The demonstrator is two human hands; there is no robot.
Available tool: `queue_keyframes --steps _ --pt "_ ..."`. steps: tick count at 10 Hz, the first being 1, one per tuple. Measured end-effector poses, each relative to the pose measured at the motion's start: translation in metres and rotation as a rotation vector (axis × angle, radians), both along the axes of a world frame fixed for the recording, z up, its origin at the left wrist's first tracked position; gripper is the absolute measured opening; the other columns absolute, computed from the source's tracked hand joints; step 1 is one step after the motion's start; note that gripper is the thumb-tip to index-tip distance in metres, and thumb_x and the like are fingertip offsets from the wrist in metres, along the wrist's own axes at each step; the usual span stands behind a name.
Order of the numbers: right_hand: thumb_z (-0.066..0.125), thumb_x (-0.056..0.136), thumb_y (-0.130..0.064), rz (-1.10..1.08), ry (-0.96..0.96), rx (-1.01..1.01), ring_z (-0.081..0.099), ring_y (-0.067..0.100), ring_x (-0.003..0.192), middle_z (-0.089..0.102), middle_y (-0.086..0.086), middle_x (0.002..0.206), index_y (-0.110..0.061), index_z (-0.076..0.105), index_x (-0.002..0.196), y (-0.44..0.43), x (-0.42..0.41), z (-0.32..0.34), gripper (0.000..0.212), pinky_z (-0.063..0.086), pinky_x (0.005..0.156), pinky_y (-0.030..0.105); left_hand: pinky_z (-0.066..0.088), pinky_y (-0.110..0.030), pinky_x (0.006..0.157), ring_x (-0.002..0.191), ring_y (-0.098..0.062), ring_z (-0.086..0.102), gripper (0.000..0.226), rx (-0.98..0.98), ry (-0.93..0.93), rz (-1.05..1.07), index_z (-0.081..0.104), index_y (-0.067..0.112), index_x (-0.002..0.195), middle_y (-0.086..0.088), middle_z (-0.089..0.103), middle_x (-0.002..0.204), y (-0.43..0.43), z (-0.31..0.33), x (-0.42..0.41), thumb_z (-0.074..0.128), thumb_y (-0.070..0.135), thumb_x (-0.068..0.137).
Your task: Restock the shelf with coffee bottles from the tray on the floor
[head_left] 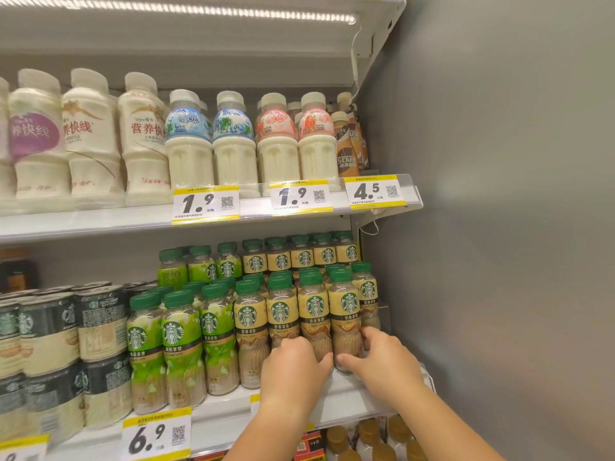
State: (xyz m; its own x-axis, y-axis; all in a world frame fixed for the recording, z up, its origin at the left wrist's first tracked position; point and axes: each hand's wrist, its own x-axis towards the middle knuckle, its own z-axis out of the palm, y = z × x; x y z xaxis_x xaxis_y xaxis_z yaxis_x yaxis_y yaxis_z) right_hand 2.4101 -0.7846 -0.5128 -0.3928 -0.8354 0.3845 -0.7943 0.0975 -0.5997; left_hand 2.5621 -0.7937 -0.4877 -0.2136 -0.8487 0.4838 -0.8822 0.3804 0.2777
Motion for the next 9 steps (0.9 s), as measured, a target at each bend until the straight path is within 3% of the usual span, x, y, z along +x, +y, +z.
queue_keyframes --steps 2,4,7,9 --pt "0.068 0.064 -0.071 -0.064 0.001 0.000 0.064 0.018 0.099 0.068 -0.012 0.111 -0.035 0.051 0.107 -0.010 0.002 -0.001 0.059 0.057 0.077 0.039 0.047 -0.029 0.066 0.086 -0.027 0.066 0.046 -0.035 -0.053 0.006 0.049 0.015 0.077 0.002 0.047 0.068 -0.005 -0.002 0.001 0.050 0.058 0.092" --pt "0.069 0.060 -0.076 -0.028 -0.009 0.016 0.065 0.018 0.103 0.067 -0.014 0.117 -0.037 0.051 0.113 -0.014 -0.003 0.000 0.068 0.057 0.081 0.041 0.045 -0.030 0.067 0.092 -0.028 0.066 0.042 -0.091 -0.106 0.020 0.048 0.017 0.082 -0.005 0.066 0.095 -0.006 -0.007 0.000 0.045 0.057 0.095" --pt "0.066 0.059 -0.079 -0.007 -0.014 0.023 0.062 0.019 0.113 0.064 -0.013 0.128 -0.037 0.048 0.128 -0.012 -0.004 0.000 0.083 0.055 0.086 0.040 0.042 -0.030 0.065 0.094 -0.027 0.066 0.040 -0.051 -0.102 0.013 0.055 0.016 0.089 -0.004 0.060 0.086 -0.004 -0.006 -0.002 0.045 0.054 0.097" --pt "0.067 0.068 -0.068 0.063 -0.050 0.163 0.056 0.020 0.120 0.060 -0.008 0.133 -0.031 0.045 0.132 -0.001 -0.007 0.020 0.077 0.050 0.093 0.038 0.045 -0.032 0.069 0.100 -0.028 0.064 0.034 0.172 -0.011 -0.025 0.056 0.010 0.104 -0.008 0.065 0.104 -0.002 0.014 0.002 0.048 0.043 0.098"
